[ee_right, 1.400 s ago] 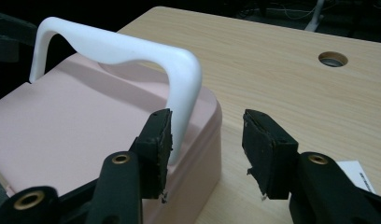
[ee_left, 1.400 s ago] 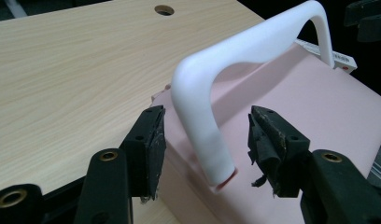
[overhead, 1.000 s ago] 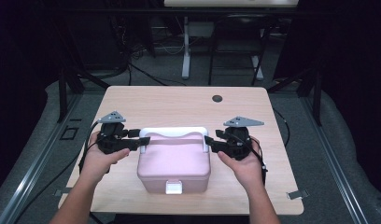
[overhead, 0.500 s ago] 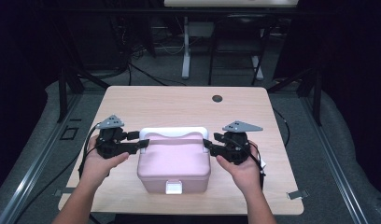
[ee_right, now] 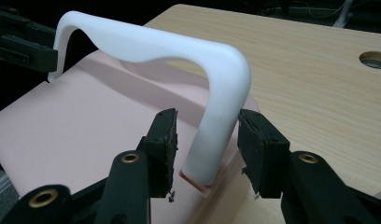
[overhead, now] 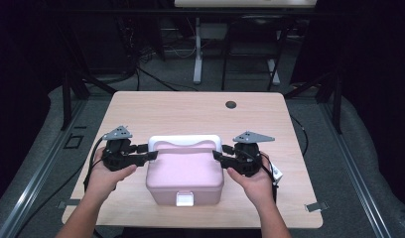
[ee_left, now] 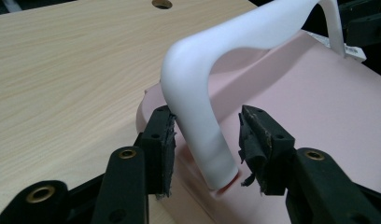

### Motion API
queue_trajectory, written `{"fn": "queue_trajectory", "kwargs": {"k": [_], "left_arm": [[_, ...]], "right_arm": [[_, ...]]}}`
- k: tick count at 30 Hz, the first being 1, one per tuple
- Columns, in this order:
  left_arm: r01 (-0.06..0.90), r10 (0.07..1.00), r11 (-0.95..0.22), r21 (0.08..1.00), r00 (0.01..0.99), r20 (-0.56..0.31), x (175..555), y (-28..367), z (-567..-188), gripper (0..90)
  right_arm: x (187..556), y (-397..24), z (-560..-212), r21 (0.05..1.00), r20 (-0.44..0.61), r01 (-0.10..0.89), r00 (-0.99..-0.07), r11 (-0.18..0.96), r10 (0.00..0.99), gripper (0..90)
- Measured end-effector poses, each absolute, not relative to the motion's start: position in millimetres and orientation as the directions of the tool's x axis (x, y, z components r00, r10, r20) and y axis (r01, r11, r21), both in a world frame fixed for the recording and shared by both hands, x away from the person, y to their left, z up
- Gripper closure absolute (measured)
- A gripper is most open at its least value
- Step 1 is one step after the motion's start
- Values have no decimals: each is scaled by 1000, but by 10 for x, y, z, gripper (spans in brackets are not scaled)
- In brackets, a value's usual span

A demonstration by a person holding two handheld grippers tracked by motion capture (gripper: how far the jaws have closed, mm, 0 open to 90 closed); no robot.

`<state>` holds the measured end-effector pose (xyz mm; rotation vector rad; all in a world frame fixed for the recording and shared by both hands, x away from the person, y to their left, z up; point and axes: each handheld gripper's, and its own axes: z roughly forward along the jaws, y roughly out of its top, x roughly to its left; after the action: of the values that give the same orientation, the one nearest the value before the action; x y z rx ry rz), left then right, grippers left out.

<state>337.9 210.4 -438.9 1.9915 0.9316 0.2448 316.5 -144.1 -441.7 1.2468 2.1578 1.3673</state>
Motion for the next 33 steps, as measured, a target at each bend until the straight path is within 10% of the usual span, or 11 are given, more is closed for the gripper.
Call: {"fn": "queue_trajectory", "kwargs": {"k": [33], "left_arm": [[469,691,-327,820,711,-131,3237,2078,-4414,710]], "right_arm": [[3040,-1459,-4445,836,148,490,-632,245,761,717]]}}
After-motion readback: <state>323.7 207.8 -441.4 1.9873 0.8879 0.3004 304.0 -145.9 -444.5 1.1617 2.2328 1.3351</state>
